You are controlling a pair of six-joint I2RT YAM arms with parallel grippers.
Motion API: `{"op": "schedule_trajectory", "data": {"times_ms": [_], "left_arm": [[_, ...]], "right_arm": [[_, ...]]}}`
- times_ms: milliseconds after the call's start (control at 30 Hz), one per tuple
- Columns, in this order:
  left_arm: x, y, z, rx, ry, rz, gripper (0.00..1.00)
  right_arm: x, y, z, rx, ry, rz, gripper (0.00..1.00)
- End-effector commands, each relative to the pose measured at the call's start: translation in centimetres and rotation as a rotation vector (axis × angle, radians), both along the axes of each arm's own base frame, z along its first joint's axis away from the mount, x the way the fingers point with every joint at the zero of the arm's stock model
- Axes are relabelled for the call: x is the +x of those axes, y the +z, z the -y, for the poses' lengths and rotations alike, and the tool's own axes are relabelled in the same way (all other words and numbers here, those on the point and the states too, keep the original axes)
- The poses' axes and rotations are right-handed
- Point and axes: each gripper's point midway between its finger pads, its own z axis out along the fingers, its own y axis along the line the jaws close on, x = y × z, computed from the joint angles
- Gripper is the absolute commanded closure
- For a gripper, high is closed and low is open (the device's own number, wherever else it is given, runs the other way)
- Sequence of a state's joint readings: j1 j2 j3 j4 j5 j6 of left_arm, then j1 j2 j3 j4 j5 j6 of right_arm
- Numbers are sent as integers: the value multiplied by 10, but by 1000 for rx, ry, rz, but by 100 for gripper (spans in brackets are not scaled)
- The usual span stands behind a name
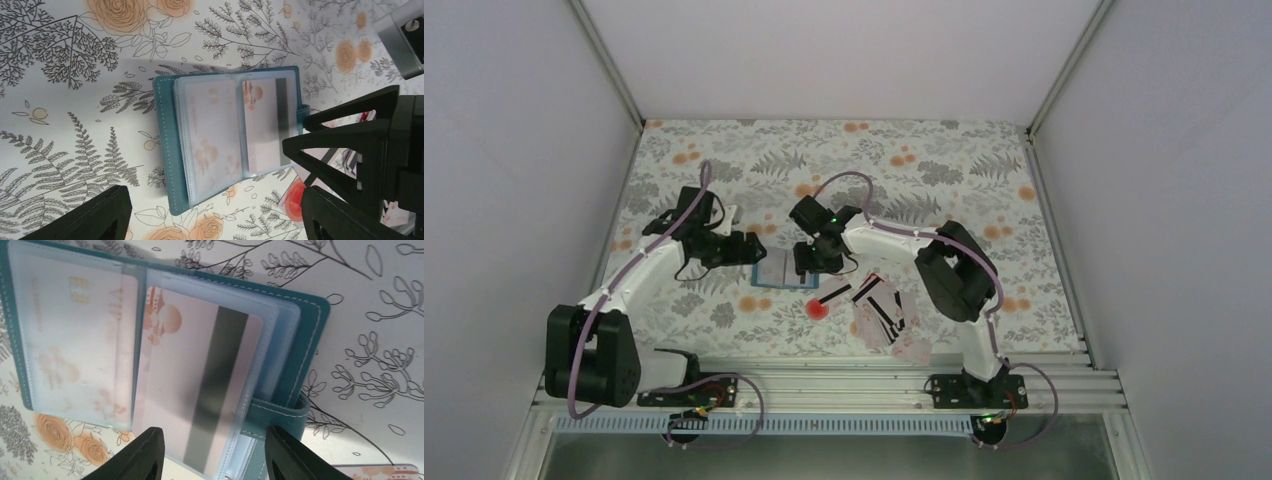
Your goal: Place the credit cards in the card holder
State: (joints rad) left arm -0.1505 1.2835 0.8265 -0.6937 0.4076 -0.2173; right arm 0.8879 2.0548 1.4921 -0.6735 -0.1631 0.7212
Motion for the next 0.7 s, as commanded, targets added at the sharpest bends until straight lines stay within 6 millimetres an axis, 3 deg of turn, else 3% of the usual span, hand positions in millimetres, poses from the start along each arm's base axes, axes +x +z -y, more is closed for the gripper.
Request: {"op": "schedule_trajectory", "data": {"times_ms": [0,233,667], "left_arm": [[-2,0,8,-81,-53,17,18],[-3,-17,6,-75,-48,-29,35],[-9,-48,5,-65,-41,-155,37]], "right_arm": [[1,20,-11,89,38,23,48],[-1,21,-15,106,44,8,50],[0,14,-13,71,28,-14,51]]}}
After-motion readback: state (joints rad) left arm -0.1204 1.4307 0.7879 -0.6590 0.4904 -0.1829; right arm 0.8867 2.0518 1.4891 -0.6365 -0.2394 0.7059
